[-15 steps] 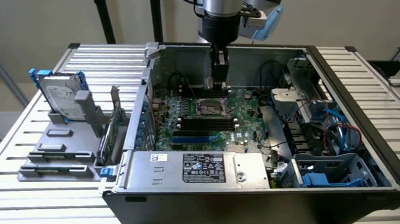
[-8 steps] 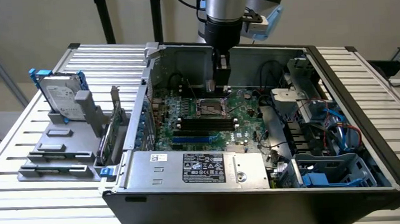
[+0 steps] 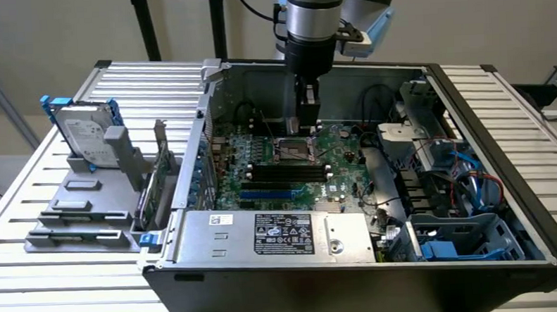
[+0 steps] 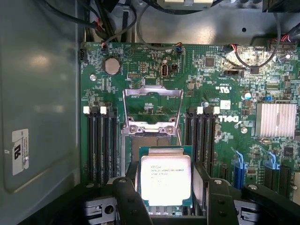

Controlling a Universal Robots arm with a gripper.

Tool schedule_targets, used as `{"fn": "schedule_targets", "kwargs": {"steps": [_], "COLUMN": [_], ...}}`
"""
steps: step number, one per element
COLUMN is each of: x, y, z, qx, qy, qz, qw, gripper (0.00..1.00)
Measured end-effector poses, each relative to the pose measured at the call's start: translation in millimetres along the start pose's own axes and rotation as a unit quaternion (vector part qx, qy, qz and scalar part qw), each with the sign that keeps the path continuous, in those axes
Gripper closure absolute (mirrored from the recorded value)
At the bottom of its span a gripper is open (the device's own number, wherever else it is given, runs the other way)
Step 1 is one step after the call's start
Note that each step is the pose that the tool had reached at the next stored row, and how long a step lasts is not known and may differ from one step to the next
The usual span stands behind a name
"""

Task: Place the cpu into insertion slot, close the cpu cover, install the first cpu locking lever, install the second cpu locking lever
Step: 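Place the cpu into insertion slot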

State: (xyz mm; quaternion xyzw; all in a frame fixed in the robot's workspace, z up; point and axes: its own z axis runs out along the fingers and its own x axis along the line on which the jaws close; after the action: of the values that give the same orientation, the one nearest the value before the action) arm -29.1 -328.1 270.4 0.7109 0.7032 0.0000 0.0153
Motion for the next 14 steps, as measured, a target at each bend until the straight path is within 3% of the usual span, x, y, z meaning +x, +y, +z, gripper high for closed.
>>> {"fn": "schedule_targets", "kwargs": {"steps": [8, 14], "x": [0.3, 0.5], "y": [-1.2, -4.4], "z": [14.4, 23.8], "qx": [0.0, -0.0004], "qy": [0.0013, 0.008], "qz": [-0.002, -0.002], "qw": [1.0, 1.0], "gripper": [0.45, 0.45]}}
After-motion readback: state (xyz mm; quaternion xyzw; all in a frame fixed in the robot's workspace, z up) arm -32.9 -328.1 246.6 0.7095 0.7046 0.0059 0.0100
